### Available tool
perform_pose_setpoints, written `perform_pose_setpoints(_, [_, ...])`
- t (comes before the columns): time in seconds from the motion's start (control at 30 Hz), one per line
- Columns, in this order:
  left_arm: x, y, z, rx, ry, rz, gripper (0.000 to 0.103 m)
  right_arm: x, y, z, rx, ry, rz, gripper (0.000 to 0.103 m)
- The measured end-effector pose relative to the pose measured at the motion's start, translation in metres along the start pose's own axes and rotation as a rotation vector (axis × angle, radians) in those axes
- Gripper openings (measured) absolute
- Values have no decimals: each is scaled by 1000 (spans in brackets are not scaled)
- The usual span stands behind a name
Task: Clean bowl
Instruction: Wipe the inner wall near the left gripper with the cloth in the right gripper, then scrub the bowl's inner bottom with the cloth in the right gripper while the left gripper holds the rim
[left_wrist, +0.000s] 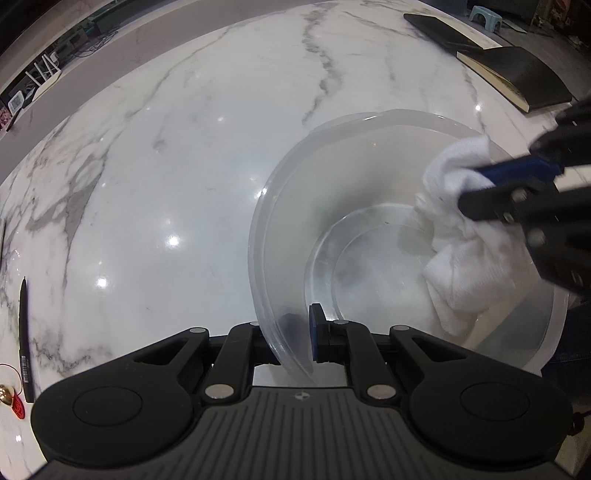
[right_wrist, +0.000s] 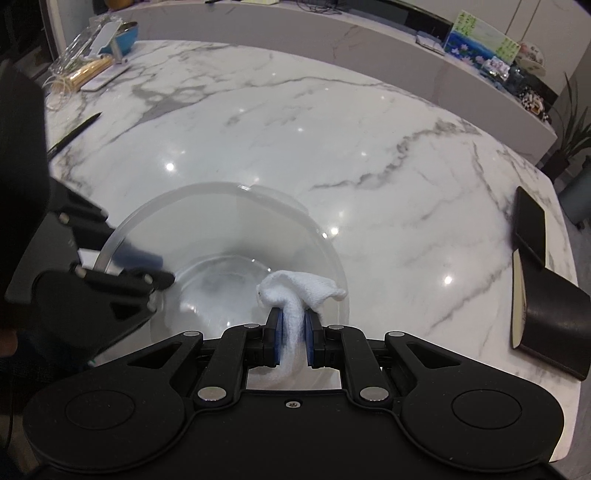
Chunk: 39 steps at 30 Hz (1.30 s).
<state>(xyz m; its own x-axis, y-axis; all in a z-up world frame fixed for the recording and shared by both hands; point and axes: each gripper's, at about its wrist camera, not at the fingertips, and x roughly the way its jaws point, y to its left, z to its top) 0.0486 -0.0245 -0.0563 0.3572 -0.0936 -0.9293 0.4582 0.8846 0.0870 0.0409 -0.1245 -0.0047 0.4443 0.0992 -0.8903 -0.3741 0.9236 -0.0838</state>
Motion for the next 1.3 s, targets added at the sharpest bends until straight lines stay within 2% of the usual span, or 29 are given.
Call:
perform_pose_setpoints(0.47, [2,-1,0,11,-6,-2,11,15,-5,30,56,-85,81,11])
perform_pose_setpoints(0.7, [1,1,1,2,-5,-2,12,18,-7,37,94,-94,137,11])
perform_pose_setpoints(1.07, [1,4,4,-4,-5,-1,11,12,-1,31,52,-97,45,11])
perform_pose_setpoints(1.3, [2,6,2,8,-5,0,11,-8,-14,28,90,-181,88,11])
